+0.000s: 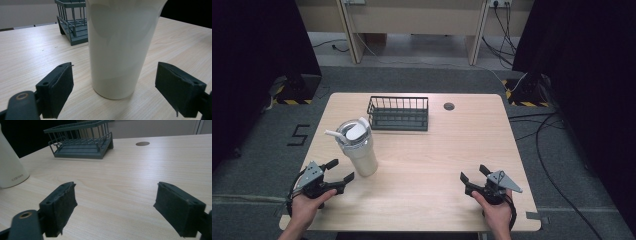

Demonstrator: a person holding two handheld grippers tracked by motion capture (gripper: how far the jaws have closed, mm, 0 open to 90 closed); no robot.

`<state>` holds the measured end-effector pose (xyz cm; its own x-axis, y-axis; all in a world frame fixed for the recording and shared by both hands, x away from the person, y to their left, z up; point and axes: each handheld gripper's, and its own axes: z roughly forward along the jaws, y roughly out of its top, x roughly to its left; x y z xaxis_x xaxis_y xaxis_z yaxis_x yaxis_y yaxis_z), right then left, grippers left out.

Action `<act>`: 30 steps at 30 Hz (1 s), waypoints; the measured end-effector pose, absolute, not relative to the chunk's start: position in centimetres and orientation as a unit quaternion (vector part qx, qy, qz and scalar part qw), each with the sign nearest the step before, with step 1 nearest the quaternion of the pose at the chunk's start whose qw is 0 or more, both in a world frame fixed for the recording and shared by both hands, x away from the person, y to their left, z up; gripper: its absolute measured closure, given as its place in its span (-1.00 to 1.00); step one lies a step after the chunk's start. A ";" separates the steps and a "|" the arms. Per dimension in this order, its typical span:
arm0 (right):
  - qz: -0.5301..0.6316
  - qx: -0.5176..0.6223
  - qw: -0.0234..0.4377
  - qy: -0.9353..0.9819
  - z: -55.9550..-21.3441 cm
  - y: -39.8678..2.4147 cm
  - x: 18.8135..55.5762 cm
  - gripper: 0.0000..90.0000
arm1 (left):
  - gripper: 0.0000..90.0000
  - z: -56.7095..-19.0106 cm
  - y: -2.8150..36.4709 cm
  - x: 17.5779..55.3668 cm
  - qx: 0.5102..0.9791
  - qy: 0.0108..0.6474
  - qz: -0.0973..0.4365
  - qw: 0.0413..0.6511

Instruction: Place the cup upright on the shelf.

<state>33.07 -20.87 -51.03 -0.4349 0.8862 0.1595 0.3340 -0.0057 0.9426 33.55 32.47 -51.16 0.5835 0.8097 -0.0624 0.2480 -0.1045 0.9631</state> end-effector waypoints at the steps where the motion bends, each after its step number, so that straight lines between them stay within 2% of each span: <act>1: 0.533 0.465 0.262 0.657 -51.1 -20.8 33.1 -0.65 | -0.68 -51.2 32.4 33.6 0.697 0.378 0.254 0.554; 8: 0.524 0.463 0.284 0.656 -51.0 -20.9 33.0 -0.66 | -0.68 -50.9 32.4 33.6 0.689 0.377 0.255 0.564; 30: 0.519 0.467 0.287 0.656 -51.1 -21.1 33.4 -0.66 | -0.69 -50.3 30.7 36.7 0.694 0.350 0.233 0.585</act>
<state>33.36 -21.05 -51.07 -0.3986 0.9106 0.1089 0.3153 0.0246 0.9487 36.68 30.72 -50.27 0.6467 0.7579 -0.0864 0.2137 -0.0713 0.9743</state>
